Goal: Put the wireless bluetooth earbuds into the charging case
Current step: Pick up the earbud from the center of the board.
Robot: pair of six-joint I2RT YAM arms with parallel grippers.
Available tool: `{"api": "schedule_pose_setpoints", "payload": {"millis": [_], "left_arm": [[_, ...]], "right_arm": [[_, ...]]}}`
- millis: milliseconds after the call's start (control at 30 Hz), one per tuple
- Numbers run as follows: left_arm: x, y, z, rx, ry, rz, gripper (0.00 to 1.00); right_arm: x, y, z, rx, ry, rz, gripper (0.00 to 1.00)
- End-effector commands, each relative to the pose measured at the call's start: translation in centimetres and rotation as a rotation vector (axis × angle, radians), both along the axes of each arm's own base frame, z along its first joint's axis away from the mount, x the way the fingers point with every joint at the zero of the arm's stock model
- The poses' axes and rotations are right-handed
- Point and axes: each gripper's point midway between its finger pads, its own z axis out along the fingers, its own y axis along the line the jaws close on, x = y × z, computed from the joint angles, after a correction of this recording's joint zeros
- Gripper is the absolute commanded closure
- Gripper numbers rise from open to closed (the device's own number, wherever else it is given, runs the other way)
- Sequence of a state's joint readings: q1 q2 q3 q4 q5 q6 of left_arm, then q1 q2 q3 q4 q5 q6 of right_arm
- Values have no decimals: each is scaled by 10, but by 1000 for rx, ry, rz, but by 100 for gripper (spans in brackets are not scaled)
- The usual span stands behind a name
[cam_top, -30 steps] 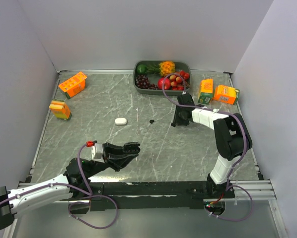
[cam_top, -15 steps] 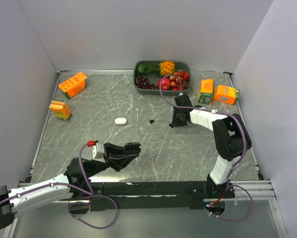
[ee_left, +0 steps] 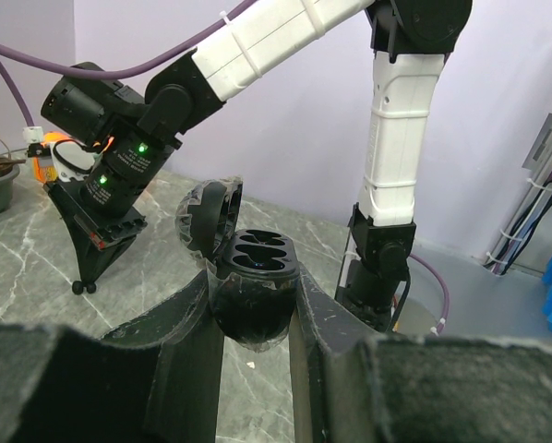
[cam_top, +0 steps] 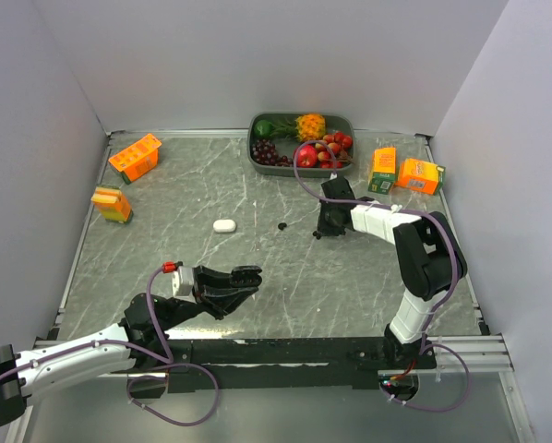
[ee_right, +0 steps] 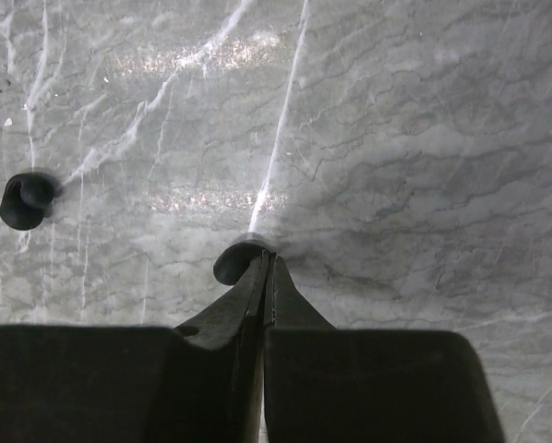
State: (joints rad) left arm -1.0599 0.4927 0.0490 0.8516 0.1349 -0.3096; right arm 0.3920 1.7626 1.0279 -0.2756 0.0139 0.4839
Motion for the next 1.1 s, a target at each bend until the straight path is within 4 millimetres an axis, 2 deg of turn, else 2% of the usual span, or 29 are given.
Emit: {"api": "schedule_pose_setpoints", "payload": {"millis": [0, 167, 267, 567, 667, 700, 767, 800, 833, 900, 933, 967, 1000, 1033, 1067], "left_arm": [[-7, 3, 24, -67, -31, -24, 99], [-6, 2, 25, -66, -34, -22, 99], [-5, 2, 25, -65, -33, -16, 99], [-2, 3, 25, -59, -32, 2, 99], [0, 4, 27, -65, -34, 17, 99], [2, 5, 27, -67, -30, 26, 99], [4, 6, 29, -72, -31, 37, 99], [5, 6, 29, -71, -30, 44, 99], [5, 5, 31, -70, -33, 44, 99], [8, 3, 33, -59, -41, 57, 99], [11, 3, 33, -52, -49, 70, 99], [12, 3, 35, -53, -55, 76, 99], [14, 1, 35, -44, -57, 83, 99], [16, 1, 35, -39, -65, 98, 99], [18, 1, 37, -40, -70, 108, 99]], "right_arm": [[-10, 8, 4, 39, 12, 11, 100], [-8, 7, 16, 41, -31, 8, 100], [-7, 6, 32, 30, -79, 8, 100], [-10, 12, 99, -13, -279, 70, 100], [-20, 18, 127, -36, -381, 118, 100], [-29, 26, 144, -33, -439, 158, 100], [-35, 25, 162, -49, -508, 168, 100], [-42, 25, 179, -44, -563, 190, 100], [-51, 32, 188, -41, -592, 219, 100], [-64, 29, 213, -44, -674, 242, 100], [-74, 36, 221, -33, -702, 280, 100], [-80, 35, 226, -41, -727, 289, 100], [-88, 32, 242, -29, -778, 299, 100], [-98, 35, 246, -19, -794, 326, 100], [-105, 30, 256, -9, -827, 320, 100]]}}
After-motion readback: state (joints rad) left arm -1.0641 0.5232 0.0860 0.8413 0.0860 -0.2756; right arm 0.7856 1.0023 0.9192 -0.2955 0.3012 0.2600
